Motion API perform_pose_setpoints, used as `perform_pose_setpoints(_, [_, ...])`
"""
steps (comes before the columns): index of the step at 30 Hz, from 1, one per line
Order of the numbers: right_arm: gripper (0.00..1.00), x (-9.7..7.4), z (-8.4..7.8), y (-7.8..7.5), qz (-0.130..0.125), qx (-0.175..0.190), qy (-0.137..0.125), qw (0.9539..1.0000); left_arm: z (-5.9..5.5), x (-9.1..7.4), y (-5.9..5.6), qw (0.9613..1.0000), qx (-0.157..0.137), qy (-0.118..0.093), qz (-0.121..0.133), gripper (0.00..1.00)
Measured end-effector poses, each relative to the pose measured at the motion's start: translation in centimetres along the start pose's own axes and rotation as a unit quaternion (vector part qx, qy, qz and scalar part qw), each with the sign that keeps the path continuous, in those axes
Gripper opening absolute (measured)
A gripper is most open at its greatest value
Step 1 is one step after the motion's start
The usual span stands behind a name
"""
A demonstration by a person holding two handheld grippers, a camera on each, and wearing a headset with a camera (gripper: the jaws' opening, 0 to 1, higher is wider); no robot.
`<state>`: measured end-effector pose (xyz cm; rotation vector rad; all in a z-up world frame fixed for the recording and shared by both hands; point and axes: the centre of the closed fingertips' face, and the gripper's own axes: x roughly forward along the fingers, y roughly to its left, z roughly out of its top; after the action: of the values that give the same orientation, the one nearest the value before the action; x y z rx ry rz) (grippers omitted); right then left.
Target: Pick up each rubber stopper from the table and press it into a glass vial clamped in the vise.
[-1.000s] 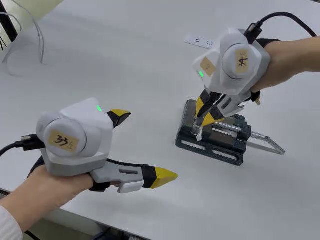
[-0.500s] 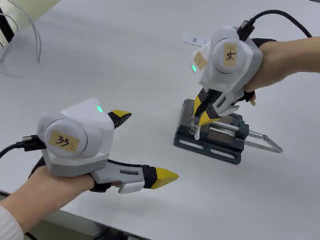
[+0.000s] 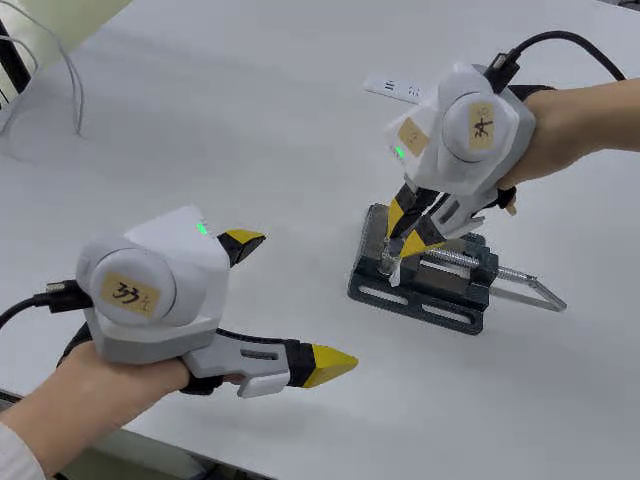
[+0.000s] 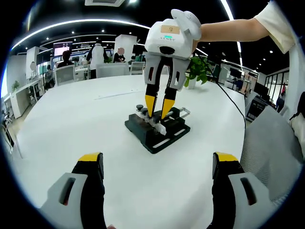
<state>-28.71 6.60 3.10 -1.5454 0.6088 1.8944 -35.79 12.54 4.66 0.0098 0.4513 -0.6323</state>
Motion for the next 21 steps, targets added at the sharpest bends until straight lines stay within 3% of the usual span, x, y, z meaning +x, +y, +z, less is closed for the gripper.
perform_pose_setpoints(14, [0.08,0.10,-0.06,-0.10,-0.008,-0.023,0.005,0.9997,-0.07,0.13,-0.49,1.0000,-0.001,0.003,-0.006,0.93])
perform_pose_setpoints(21, [0.14,0.06,0.08,-0.32,-0.015,-0.029,0.002,0.9995,-0.10,0.09,-0.36,1.0000,-0.003,0.003,-0.006,0.93])
